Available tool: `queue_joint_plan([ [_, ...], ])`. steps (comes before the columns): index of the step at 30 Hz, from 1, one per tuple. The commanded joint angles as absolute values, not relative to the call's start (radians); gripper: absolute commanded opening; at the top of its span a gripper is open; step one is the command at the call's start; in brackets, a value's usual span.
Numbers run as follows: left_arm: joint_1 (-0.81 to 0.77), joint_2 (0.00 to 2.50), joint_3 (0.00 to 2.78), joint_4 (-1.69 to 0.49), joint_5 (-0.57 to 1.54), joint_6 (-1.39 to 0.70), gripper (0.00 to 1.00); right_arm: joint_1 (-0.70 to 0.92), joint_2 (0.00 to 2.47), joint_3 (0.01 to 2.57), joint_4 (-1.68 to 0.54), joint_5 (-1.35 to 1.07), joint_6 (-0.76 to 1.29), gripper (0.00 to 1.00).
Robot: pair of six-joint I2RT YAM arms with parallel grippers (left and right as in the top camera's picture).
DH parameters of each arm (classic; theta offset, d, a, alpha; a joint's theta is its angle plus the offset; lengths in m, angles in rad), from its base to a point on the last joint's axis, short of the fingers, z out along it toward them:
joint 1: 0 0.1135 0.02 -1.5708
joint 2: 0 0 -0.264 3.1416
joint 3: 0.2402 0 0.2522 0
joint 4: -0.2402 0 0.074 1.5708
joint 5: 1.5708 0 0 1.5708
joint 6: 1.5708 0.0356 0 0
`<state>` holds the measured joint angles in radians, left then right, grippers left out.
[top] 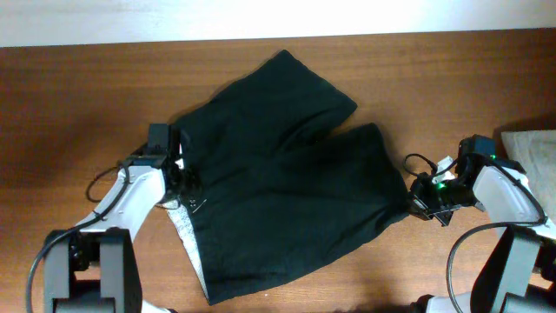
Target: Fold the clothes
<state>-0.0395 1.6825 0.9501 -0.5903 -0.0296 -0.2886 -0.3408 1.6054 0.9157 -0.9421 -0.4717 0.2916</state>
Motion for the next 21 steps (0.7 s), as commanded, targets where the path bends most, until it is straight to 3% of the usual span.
queue_joint_plan([
  [1, -0.036, 1.805, 0.950, -0.449, -0.140, -0.263, 0.00, -0.348, 1.596, 0.929, -0.942, -0.459, 0.293, 0.04],
  [6, -0.035, 2.072, 0.974, -0.177, -0.067, -0.261, 0.00, -0.347, 1.596, 0.929, -0.920, -0.492, 0.242, 0.04],
  [10, -0.021, 2.140, 1.248, -0.177, 0.030, -0.223, 0.00, -0.297, 1.596, 0.929, -0.926, -0.550, 0.241, 0.04],
  [12, -0.025, 2.139, 1.448, -0.390, 0.054, -0.150, 0.01, -0.257, 1.596, 0.929, -0.899, -0.537, 0.244, 0.04],
  [13, -0.028, 2.139, 1.563, -0.581, 0.053, -0.106, 0.18, -0.255, 1.596, 0.929, -0.875, -0.514, 0.245, 0.04],
  [14, -0.028, 2.139, 1.639, -0.727, 0.053, -0.076, 0.23, -0.257, 1.596, 0.929, -0.846, -0.455, 0.274, 0.04],
  [17, -0.027, 2.133, 1.805, -1.115, 0.049, -0.060, 0.22, -0.284, 1.596, 0.929, -0.822, -0.371, 0.299, 0.04],
  [19, -0.027, 2.109, 1.807, -1.285, 0.049, -0.093, 0.16, -0.318, 1.596, 0.929, -0.822, -0.355, 0.328, 0.04],
  [21, -0.032, 2.088, 1.773, -1.402, 0.080, -0.100, 0.16, -0.321, 1.596, 0.929, -0.823, -0.354, 0.326, 0.04],
])
